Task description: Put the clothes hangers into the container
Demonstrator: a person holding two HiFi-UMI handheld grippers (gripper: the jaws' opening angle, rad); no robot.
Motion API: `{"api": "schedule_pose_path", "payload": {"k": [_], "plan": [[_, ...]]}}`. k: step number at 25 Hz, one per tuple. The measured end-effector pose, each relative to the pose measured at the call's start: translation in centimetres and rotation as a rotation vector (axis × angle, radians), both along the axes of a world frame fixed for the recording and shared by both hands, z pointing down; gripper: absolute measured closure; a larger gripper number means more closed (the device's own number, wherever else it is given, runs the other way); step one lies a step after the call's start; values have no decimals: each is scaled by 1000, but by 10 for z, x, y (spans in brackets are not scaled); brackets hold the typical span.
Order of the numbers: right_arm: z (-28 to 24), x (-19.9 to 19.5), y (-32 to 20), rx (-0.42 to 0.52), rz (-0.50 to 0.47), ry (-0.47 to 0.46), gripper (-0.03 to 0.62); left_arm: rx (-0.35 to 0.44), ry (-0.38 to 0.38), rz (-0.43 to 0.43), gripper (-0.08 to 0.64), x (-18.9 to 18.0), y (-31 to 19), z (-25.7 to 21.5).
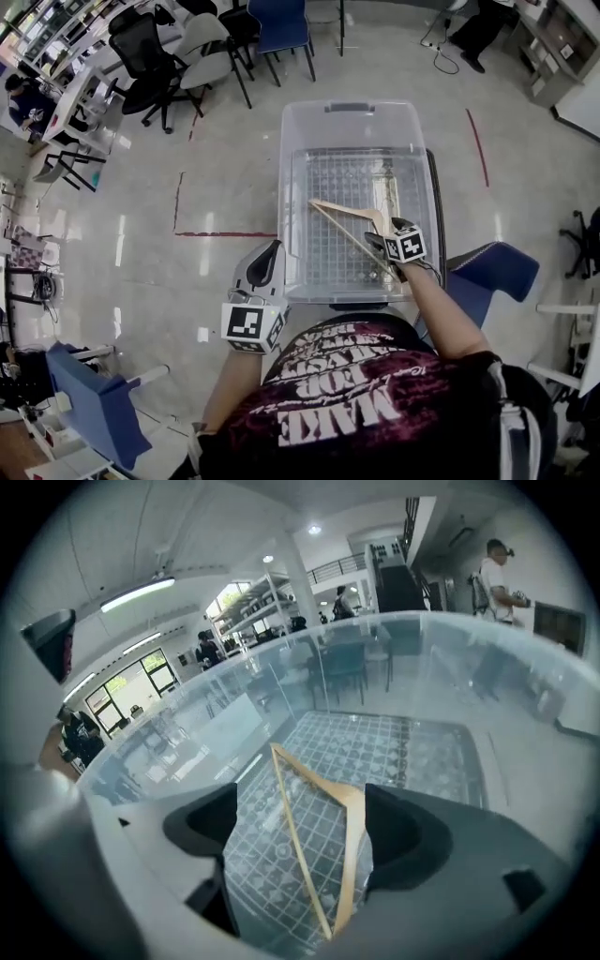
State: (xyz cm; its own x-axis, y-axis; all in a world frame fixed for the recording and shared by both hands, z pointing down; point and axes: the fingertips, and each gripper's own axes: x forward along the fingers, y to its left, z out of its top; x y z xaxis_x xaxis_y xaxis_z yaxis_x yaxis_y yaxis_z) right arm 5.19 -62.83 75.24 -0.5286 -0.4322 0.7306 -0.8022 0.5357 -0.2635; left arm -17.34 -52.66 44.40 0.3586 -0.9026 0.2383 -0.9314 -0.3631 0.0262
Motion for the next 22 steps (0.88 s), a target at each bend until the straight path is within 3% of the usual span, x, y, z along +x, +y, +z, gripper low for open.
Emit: {"api": "schedule_pose_path", "payload": {"k": [2,4,6,8,13,22], "plan": [[-36,7,7,119,6,-29,184,18,9,14,552,4,8,-1],[-82,10,18,301,6,-51,362,33,18,25,552,4,17,-4],[-130,10,30,465,-3,-55,449,45,28,34,552,2,25,-9],[-172,10,42,545,-9,-73,570,55,39,39,552,0,31,-16],[-264,3,79,684,-28,-124,589,94,41,56,552,2,45,-35],[-365,0,150,803,13,-136,589,159,37,91,552,-11,73,-60]]}}
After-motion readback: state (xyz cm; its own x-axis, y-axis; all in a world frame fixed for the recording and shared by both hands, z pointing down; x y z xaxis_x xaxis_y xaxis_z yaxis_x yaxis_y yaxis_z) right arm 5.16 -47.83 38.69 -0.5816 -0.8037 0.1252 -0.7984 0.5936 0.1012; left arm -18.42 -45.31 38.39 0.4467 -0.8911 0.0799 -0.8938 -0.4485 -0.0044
